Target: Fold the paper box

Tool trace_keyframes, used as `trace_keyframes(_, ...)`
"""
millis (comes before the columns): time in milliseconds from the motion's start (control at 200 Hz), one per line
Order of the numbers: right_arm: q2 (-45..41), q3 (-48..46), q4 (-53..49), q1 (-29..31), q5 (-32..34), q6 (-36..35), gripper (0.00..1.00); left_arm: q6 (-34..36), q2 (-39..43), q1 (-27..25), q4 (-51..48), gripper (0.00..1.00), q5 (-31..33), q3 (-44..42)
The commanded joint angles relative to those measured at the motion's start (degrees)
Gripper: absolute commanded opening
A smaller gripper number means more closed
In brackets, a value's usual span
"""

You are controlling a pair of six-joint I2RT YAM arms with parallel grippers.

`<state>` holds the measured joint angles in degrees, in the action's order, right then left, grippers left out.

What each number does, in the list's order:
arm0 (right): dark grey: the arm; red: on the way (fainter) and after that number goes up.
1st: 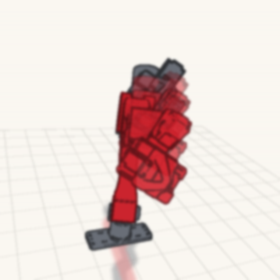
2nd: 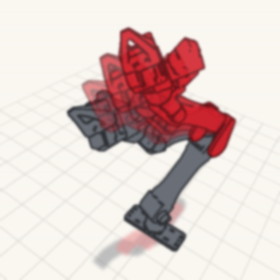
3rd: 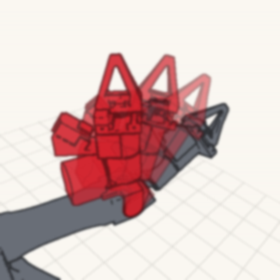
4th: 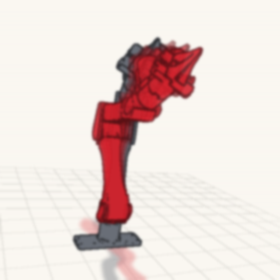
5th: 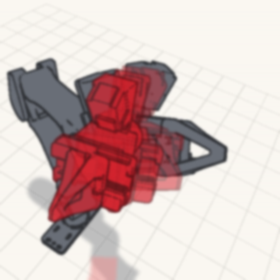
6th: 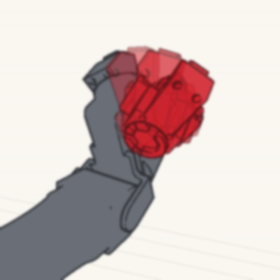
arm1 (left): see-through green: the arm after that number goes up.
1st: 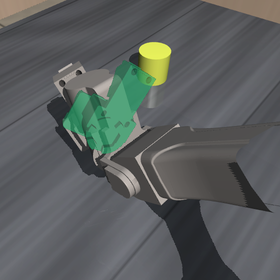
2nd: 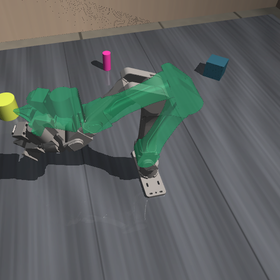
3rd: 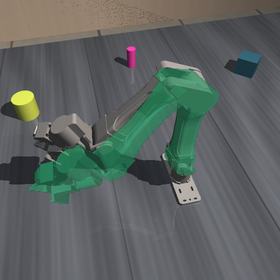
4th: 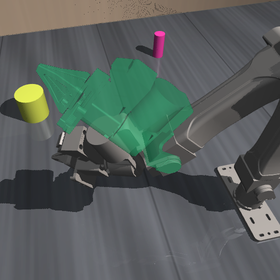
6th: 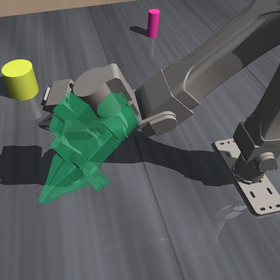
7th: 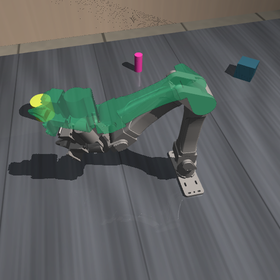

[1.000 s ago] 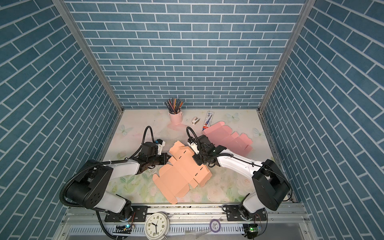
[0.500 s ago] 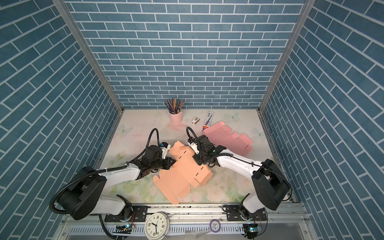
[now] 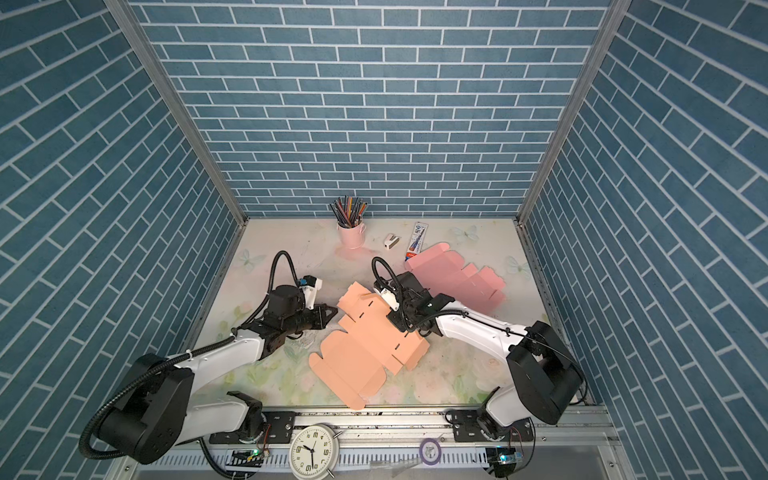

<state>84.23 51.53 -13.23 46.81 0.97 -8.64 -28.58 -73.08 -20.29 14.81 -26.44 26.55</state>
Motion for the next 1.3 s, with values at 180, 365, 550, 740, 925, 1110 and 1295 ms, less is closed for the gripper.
trace_keyframes(180, -1.33, 1.65, 3.52, 1.21, 2.8, -8.43, 0.0, -1.07, -7.84, 6.91, 3.48, 0.0, -2.86, 7.76)
trace_keyframes(365, -0.9, 2.3, 4.3, 3.31, 7.38, -12.91, 0.0, 1.43, -15.54, 7.24, -0.29, 0.0, -1.31, 14.08)
trace_keyframes(550, 0.73, 3.36, 4.64, 4.15, 10.43, -16.18, 0.0, 1.75, -19.55, 4.71, 1.46, 0.0, -2.46, 15.62)
trace_keyframes(740, 2.33, 4.19, 5.56, 4.4, 12.41, -18.99, 0.0, 0.89, -18.5, 2.71, 4.84, 0.0, -4.68, 13.17)
trace_keyframes(925, 4.65, 4.55, 6.02, 4.69, 15.0, -21.85, 0.0, 1.05, -14.55, 1.42, 5.15, 0.0, -5.15, 9.97)
trace_keyframes(1110, 5.76, 4.26, 7.76, 6.35, 18.58, -24.87, 0.0, 1.11, -11.38, 0.62, 5.08, 0.0, -4.51, 6.64)
trace_keyframes(1295, 6.71, 2.66, 10.32, 9.38, 22.8, -28.41, 0.0, 1.16, -9.83, 0.0, 5.99, 0.0, -4.18, 4.3)
